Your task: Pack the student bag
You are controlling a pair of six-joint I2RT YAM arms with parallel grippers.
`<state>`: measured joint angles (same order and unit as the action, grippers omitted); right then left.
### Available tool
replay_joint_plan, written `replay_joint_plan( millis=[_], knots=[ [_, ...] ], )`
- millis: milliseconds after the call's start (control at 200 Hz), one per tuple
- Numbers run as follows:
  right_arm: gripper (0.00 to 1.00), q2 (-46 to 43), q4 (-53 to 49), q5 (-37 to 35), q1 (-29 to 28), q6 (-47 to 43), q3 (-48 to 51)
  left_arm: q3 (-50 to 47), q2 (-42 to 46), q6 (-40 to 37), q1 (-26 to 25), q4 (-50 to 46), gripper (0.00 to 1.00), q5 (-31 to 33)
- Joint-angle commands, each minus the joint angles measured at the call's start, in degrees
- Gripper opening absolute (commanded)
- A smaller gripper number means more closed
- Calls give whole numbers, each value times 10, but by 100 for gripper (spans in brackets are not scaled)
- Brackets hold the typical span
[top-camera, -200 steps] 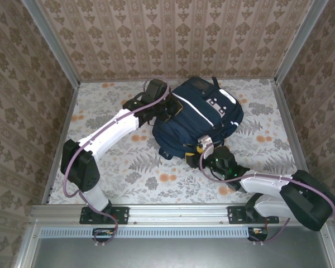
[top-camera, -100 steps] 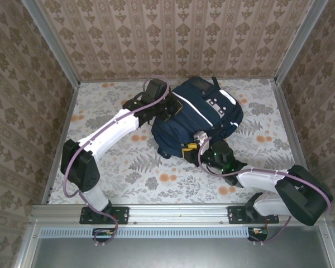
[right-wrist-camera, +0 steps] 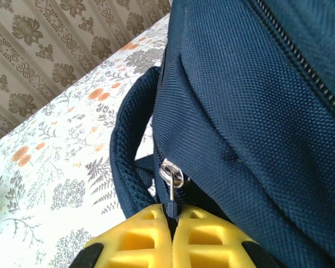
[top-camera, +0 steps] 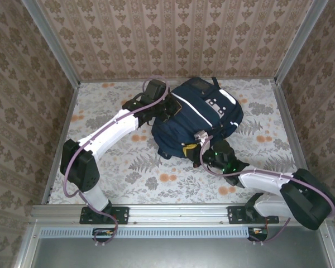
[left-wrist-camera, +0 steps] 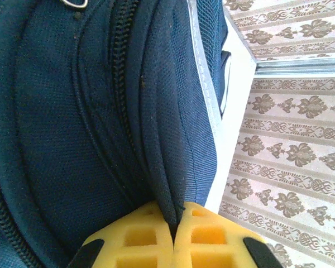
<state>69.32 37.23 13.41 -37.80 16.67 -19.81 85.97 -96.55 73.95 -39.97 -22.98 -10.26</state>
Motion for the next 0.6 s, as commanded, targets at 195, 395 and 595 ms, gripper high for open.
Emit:
replay_joint_plan(
  millis=[195, 395, 595],
  knots=[
    [1, -70, -125, -5, -2, -29, -18, 0, 51, -76, 16, 50, 0, -10],
    [0, -86, -206, -24, -2, -30, -42, 9, 54, -148, 21, 4, 0, -8],
    [0, -82, -327, -46, -2, -12, -105, -17, 55, -213, 18, -28, 0, -17]
  ],
)
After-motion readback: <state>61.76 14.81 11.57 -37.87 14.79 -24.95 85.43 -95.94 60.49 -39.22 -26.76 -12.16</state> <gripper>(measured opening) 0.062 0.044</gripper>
